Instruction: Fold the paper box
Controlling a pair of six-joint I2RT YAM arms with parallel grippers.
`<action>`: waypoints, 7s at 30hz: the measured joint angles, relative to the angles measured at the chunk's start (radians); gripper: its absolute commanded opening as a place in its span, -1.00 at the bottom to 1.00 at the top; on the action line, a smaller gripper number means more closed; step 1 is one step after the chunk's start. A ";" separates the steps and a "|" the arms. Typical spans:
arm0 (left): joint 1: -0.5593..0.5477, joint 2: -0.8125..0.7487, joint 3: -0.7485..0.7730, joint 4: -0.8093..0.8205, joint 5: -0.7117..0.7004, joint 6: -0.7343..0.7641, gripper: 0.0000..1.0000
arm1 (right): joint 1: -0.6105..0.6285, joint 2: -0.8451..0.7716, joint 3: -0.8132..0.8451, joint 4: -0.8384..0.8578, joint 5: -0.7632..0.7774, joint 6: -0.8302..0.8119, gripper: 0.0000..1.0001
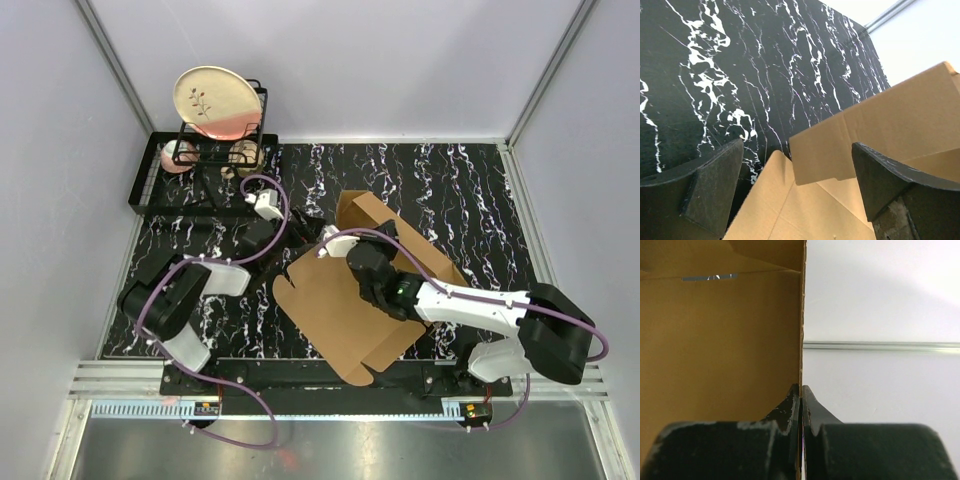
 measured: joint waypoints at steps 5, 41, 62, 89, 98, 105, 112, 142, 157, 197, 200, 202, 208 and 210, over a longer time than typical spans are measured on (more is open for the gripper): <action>-0.005 0.045 -0.061 0.167 0.034 0.003 0.80 | 0.000 0.006 -0.073 0.099 -0.018 -0.110 -0.92; -0.146 0.253 -0.009 0.384 0.048 0.131 0.52 | -0.011 0.011 -0.087 0.091 -0.040 -0.037 -0.90; -0.170 0.346 0.112 0.410 0.035 0.059 -0.15 | -0.015 0.026 -0.048 0.034 -0.038 0.051 -0.90; -0.197 0.282 -0.023 0.399 0.012 0.045 -0.59 | -0.016 0.026 -0.043 0.024 -0.033 0.074 -0.88; -0.198 0.223 -0.071 0.386 -0.028 0.068 0.98 | -0.016 0.026 -0.035 0.010 -0.032 0.093 -0.90; -0.196 0.187 -0.089 0.391 -0.086 0.105 0.97 | -0.027 0.023 0.007 -0.072 -0.040 0.168 -0.92; -0.196 0.191 -0.118 0.390 -0.088 0.108 0.94 | -0.035 -0.002 0.074 -0.235 -0.072 0.279 -0.92; -0.222 0.266 0.014 0.390 -0.098 0.266 0.83 | -0.042 -0.114 0.087 -0.457 -0.149 0.408 -0.92; -0.246 0.324 0.089 0.391 -0.111 0.327 0.20 | -0.056 -0.127 0.071 -0.455 -0.146 0.426 -0.91; -0.394 0.232 0.005 0.373 -0.338 0.434 -1.00 | -0.050 -0.100 0.068 -0.461 -0.120 0.391 -0.89; -0.413 0.232 0.006 0.373 -0.368 0.434 -1.00 | -0.050 -0.098 0.068 -0.461 -0.114 0.392 -0.82; -0.425 0.232 0.006 0.373 -0.389 0.433 -1.00 | -0.050 -0.098 0.068 -0.462 -0.111 0.392 -0.73; -0.444 0.252 0.017 0.383 -0.441 0.426 -1.00 | -0.050 -0.093 0.068 -0.486 -0.111 0.410 -0.46; -0.448 0.256 0.017 0.386 -0.453 0.426 -1.00 | -0.050 -0.093 0.069 -0.496 -0.111 0.415 -0.42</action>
